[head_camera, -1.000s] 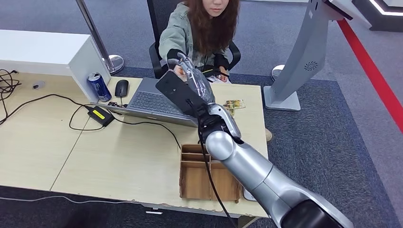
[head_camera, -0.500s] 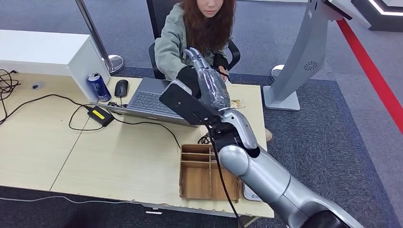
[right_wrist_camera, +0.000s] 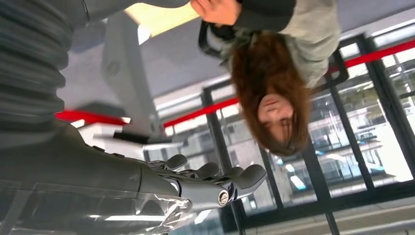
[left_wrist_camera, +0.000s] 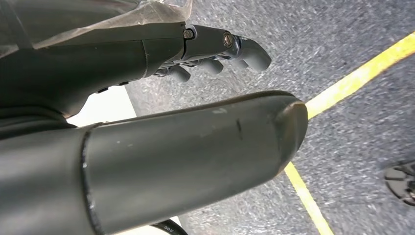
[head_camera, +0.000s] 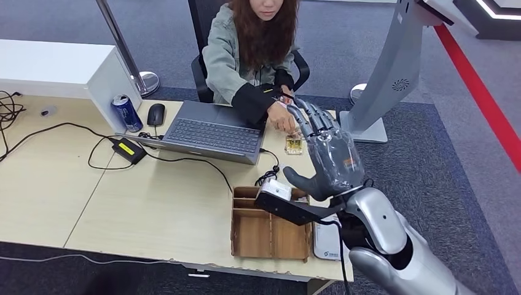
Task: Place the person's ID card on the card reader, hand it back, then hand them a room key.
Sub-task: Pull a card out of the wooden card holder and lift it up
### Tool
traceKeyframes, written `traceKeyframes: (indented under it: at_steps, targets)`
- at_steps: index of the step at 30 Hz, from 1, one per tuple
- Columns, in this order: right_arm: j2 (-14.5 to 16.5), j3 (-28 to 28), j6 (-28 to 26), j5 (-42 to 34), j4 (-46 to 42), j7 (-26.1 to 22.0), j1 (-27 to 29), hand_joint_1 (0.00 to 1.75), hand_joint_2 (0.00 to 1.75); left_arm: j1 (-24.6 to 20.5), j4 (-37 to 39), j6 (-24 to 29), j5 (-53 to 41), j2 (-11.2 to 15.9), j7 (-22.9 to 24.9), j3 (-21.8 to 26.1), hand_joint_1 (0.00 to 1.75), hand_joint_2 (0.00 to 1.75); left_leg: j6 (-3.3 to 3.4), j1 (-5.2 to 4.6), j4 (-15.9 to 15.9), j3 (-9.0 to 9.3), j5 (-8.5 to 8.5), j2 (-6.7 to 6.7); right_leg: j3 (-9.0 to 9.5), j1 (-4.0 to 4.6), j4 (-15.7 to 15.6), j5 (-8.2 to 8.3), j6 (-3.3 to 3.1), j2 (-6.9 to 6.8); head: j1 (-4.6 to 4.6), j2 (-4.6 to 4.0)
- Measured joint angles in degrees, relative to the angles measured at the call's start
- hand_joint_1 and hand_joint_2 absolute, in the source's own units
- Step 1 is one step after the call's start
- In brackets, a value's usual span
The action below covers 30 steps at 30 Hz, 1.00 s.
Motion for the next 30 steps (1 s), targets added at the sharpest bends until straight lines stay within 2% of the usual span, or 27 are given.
traceKeyframes:
  at_steps: [2, 10, 12, 19, 22, 26, 30]
  targets:
    - [-1.27, -0.05, 0.12, 2.42, -1.40, -0.79, 1.61, 0.14, 1.75, -0.14, 0.00, -0.01, -0.21, -0.01, 0.01, 0.04, 0.00, 0.00, 0.01, 0.01, 0.00, 0.01, -0.01, 0.04, 0.00, 0.00, 0.00, 0.00, -0.01, 0.05, 0.00, 0.00]
    - [-2.99, 0.20, -0.09, 6.06, -2.91, -3.15, 5.08, 1.06, 1.75, -0.27, -0.01, 0.04, -0.99, -0.02, -0.62, 0.05, 0.00, 0.00, 0.00, 0.04, -0.01, 0.00, 0.00, 0.04, 0.01, 0.02, 0.02, 0.01, -0.01, 0.04, 0.00, 0.00]
    - [-3.08, 0.23, -0.07, 6.25, -2.90, -3.29, 5.54, 1.18, 1.75, -0.29, -0.02, 0.13, -1.03, -0.02, -0.62, 0.05, 0.00, 0.00, 0.00, 0.04, -0.01, 0.00, 0.00, 0.04, 0.00, 0.02, 0.02, 0.01, -0.01, 0.04, -0.01, 0.00]
    - [-3.43, 0.22, -0.42, 6.06, -2.62, -3.48, 6.57, 0.99, 1.75, -0.32, -0.02, 0.07, -1.16, -0.02, -0.62, 0.04, 0.00, 0.00, 0.00, 0.04, -0.01, -0.02, 0.00, 0.04, 0.00, 0.02, 0.02, 0.01, -0.01, 0.04, 0.00, 0.00]
    - [-3.46, 0.22, -0.58, 5.92, -2.33, -3.67, 6.83, 0.75, 1.75, -0.34, -0.02, -0.01, -1.20, -0.02, -0.62, 0.04, 0.00, 0.00, 0.00, 0.04, -0.01, -0.03, -0.01, 0.04, 0.00, 0.02, 0.02, 0.01, -0.01, 0.04, 0.01, 0.01]
    - [-3.45, 0.22, -0.84, 5.78, -1.72, -3.94, 7.06, 0.64, 1.75, -0.37, -0.02, -0.02, -1.46, -0.02, -0.70, 0.05, 0.00, 0.00, 0.00, 0.04, -0.01, -0.03, -0.01, 0.04, 0.00, 0.02, 0.02, 0.01, -0.01, 0.03, 0.01, 0.01]
    - [-3.18, 0.24, -2.03, 5.07, 0.04, -4.79, 7.13, 0.43, 1.75, -0.41, -0.02, -0.03, -1.93, -0.02, -0.84, 0.04, 0.00, 0.00, 0.00, 0.04, -0.01, -0.03, -0.01, 0.04, 0.00, 0.02, 0.02, 0.01, -0.01, 0.03, -0.01, 0.00]
